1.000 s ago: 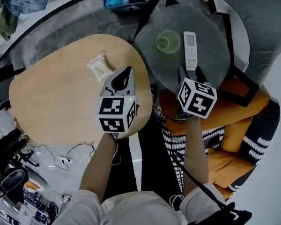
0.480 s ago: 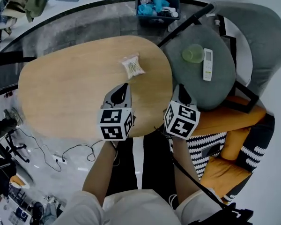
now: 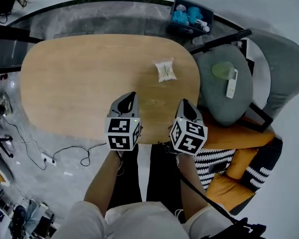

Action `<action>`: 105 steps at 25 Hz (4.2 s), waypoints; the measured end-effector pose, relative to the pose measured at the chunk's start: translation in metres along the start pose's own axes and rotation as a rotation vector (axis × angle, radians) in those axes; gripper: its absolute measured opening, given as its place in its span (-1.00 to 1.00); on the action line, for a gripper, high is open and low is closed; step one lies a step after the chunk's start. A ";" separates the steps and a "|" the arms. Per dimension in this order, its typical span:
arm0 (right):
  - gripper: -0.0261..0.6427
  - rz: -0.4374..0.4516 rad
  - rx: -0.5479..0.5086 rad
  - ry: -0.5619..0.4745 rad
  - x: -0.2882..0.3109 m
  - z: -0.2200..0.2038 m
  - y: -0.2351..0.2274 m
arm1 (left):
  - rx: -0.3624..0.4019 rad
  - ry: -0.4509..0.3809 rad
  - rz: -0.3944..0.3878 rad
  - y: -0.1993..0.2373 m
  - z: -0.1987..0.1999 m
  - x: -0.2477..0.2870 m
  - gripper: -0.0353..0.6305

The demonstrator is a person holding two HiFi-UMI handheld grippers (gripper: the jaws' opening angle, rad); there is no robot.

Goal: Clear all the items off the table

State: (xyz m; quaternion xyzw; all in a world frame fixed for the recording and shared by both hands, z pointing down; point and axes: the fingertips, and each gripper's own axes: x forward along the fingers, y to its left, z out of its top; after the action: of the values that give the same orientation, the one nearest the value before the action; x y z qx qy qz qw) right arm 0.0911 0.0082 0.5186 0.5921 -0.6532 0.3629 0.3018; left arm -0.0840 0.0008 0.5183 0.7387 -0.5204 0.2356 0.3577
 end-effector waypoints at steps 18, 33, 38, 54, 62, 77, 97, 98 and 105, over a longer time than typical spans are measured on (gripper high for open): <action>-0.85 0.045 -0.175 0.047 0.051 0.018 0.054 | -0.105 -0.016 0.096 0.070 -0.019 -0.011 -0.88; -0.35 0.062 -0.266 0.123 0.117 0.027 0.063 | -0.161 0.005 0.135 0.110 -0.017 0.023 -0.88; -0.03 0.084 -0.312 0.183 0.134 0.024 0.063 | -0.172 0.015 0.148 0.118 -0.019 0.026 -0.88; -0.17 0.047 -0.351 0.266 0.158 0.018 0.056 | -0.158 0.042 0.149 0.120 -0.027 0.034 -0.88; -0.25 0.065 -0.333 0.244 0.144 0.022 0.053 | -0.174 0.034 0.154 0.113 -0.030 0.030 -0.88; -0.26 -0.023 -0.152 0.195 0.072 0.005 -0.055 | -0.065 0.067 0.061 0.014 -0.031 0.044 -0.88; -0.26 -0.206 0.262 0.165 -0.008 -0.047 -0.286 | 0.249 0.188 -0.228 -0.232 -0.036 0.128 -0.88; -0.26 -0.207 0.271 0.166 -0.006 -0.049 -0.292 | 0.255 0.193 -0.229 -0.237 -0.037 0.132 -0.88; -0.25 -0.220 0.312 0.187 0.015 -0.053 -0.334 | 0.271 0.221 -0.220 -0.265 -0.032 0.166 -0.88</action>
State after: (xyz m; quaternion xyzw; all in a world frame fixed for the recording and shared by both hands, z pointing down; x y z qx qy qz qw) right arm 0.4192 0.0326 0.5992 0.6630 -0.4898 0.4779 0.3035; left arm 0.2229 -0.0202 0.5833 0.8022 -0.3578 0.3426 0.3333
